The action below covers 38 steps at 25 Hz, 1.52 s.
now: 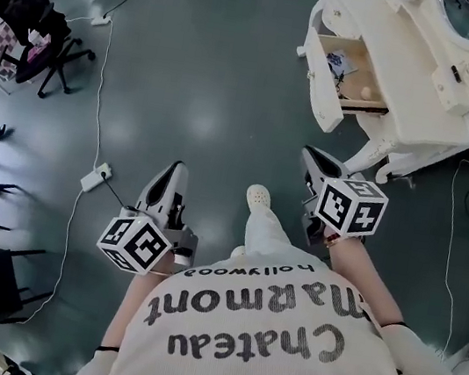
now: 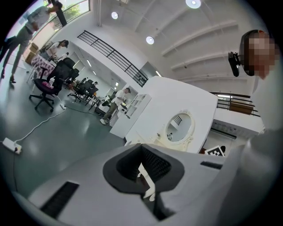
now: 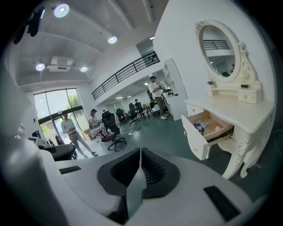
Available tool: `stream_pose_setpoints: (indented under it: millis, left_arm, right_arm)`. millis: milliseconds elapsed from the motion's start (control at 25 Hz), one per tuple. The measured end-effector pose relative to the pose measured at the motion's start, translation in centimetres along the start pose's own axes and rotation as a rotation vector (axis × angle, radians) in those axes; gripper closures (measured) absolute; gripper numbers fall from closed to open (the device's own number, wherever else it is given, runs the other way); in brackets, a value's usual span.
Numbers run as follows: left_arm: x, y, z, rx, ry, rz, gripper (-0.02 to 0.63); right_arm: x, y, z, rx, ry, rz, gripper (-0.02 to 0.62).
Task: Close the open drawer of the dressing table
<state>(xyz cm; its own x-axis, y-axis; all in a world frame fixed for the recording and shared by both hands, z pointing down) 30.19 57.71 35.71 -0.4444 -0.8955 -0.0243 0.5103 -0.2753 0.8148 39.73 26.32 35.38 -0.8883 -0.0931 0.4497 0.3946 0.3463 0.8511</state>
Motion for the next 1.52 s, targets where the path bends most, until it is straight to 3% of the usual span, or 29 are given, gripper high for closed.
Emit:
stream_pose_setpoints:
  millis: [400,760,920,1160,1400,1520]
  left_arm:
    - [2.3,-1.5,3.4,0.011,-0.090,-0.016,0.598]
    - [10.1,-4.6,7.9,-0.005,-0.136,-0.006,0.598]
    - [14.2,-5.9,9.4,-0.004,-0.135,-0.001,0.598]
    - [19.2,-6.2,10.8,-0.010,-0.148,0.024,0.598]
    - [20.8,-6.2,12.0,-0.012,-0.187,0.042,0.598]
    - [21.0,-6.3,12.2,-0.016,-0.214,0.048,0.598]
  right_arm:
    - [7.7,-1.3,-0.4,-0.014,-0.060,0.059,0.561]
    - [17.3,-5.9,-3.4,0.006,-0.062,0.105,0.561]
    - [21.3,-7.4,-5.6,0.118,-0.037,0.114,0.561]
    - [26.7,-6.2,-9.4,0.438,0.042,0.117,0.560]
    - [30.5,-4.1,-10.6,0.523,0.138,0.123,0.552]
    - [32.2,-3.2,-11.2,0.595,0.182,0.141,0.443]
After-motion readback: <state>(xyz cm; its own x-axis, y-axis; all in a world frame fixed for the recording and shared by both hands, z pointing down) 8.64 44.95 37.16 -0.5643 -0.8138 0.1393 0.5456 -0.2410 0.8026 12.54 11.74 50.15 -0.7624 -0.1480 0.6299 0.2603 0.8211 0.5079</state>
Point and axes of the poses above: the fingertips, and each gripper's own axes: x forward along the fingers, z to its left, y out of its underside, the point moved 9 cm from there along -x, backward along the fingers, and after that the axes turned 10 degrees about y, right-handed, at the moved point
